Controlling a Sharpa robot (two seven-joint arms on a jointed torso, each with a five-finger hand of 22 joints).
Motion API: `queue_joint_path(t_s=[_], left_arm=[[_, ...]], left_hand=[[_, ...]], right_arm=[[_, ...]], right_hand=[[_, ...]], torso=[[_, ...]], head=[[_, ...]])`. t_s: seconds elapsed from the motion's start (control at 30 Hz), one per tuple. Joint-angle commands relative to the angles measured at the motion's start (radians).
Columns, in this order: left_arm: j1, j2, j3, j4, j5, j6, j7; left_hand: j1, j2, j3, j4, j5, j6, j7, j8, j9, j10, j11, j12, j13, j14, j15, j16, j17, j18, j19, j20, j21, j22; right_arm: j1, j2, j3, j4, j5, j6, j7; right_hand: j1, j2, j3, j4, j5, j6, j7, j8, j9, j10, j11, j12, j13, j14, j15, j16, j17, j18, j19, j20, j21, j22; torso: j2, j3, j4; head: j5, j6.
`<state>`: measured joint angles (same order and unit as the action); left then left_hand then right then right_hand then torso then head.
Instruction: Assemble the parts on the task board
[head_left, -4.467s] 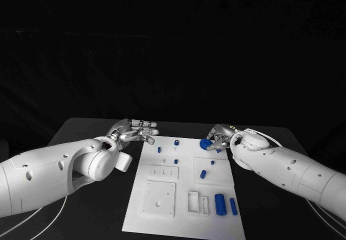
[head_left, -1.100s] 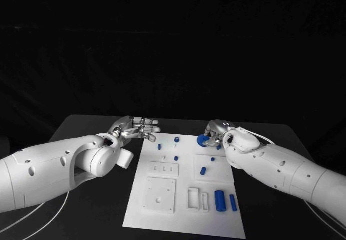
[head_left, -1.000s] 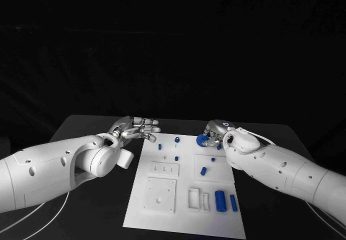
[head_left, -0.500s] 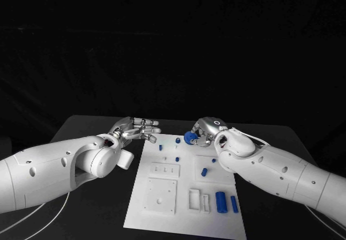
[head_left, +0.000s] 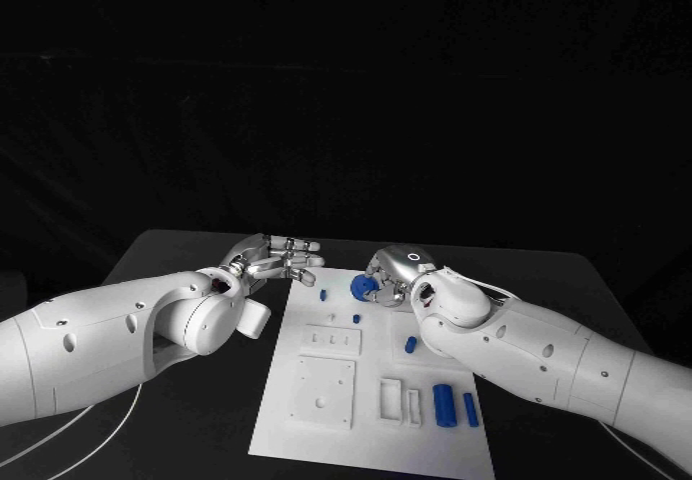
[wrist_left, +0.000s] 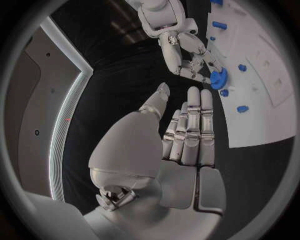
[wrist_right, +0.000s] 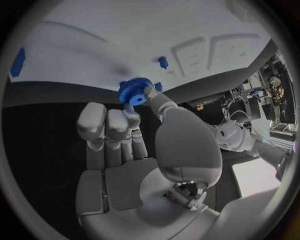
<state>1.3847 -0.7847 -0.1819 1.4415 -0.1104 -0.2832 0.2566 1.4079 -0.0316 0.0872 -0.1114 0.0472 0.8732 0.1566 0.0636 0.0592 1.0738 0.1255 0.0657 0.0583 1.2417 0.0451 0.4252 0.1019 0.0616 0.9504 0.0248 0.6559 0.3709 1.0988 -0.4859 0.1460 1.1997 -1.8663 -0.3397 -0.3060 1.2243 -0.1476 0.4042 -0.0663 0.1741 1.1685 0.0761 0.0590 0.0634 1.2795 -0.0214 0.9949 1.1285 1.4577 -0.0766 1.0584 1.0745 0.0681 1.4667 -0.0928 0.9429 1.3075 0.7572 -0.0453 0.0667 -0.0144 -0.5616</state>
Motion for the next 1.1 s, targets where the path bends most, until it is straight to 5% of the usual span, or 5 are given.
queue_joint_path(t_s=[0.03, 0.43, 1.1], left_arm=[[0.002, 0.003, 0.001, 0.001, -0.003, 0.009, 0.005], [0.002, 0.010, 0.001, -0.002, -0.003, 0.010, 0.005], [0.002, 0.017, 0.001, -0.008, -0.004, 0.012, 0.003]], left_hand=[[0.005, -0.006, 0.003, 0.003, 0.005, -0.006, 0.000, -0.002, 0.000, -0.007, -0.003, -0.005, 0.000, -0.004, 0.000, 0.003, -0.001, 0.019, -0.008, 0.002, 0.003, -0.001], [0.005, -0.006, 0.003, 0.003, 0.005, -0.006, 0.000, -0.002, 0.000, -0.007, -0.003, -0.005, 0.000, -0.004, 0.000, 0.003, -0.001, 0.019, -0.008, 0.002, 0.003, -0.001], [0.005, -0.006, 0.003, 0.003, 0.005, -0.006, 0.000, -0.002, 0.000, -0.007, -0.003, -0.005, 0.000, -0.004, 0.000, 0.003, -0.001, 0.019, -0.008, 0.002, 0.003, -0.001]], right_arm=[[0.000, 0.015, -0.008, -0.014, -0.024, 0.004, -0.001], [0.000, 0.072, -0.031, -0.068, -0.033, 0.004, -0.006], [0.000, 0.111, -0.034, -0.118, -0.054, -0.010, -0.032]], right_hand=[[-0.002, -0.011, -0.003, 0.007, 0.002, 0.020, -0.010, 0.004, 0.003, 0.007, -0.001, 0.002, 0.001, 0.001, -0.002, 0.004, -0.002, -0.012, 0.005, -0.006, 0.005, 0.119], [-0.002, -0.010, -0.008, 0.009, 0.005, 0.018, -0.009, 0.003, 0.003, 0.006, -0.001, 0.001, 0.001, 0.001, -0.002, 0.003, -0.004, -0.012, 0.005, -0.006, 0.004, 0.119], [0.002, -0.010, -0.006, 0.010, 0.001, 0.016, -0.009, 0.004, 0.003, 0.005, -0.001, -0.003, -0.001, 0.000, -0.002, 0.002, -0.006, -0.011, 0.005, -0.006, 0.002, 0.119]], torso=[[0.000, 0.0006, 0.0006], [0.000, 0.0011, -0.0012], [0.000, 0.0022, -0.0032]], head=[[0.001, 0.000], [0.005, 0.000], [0.011, 0.003]])
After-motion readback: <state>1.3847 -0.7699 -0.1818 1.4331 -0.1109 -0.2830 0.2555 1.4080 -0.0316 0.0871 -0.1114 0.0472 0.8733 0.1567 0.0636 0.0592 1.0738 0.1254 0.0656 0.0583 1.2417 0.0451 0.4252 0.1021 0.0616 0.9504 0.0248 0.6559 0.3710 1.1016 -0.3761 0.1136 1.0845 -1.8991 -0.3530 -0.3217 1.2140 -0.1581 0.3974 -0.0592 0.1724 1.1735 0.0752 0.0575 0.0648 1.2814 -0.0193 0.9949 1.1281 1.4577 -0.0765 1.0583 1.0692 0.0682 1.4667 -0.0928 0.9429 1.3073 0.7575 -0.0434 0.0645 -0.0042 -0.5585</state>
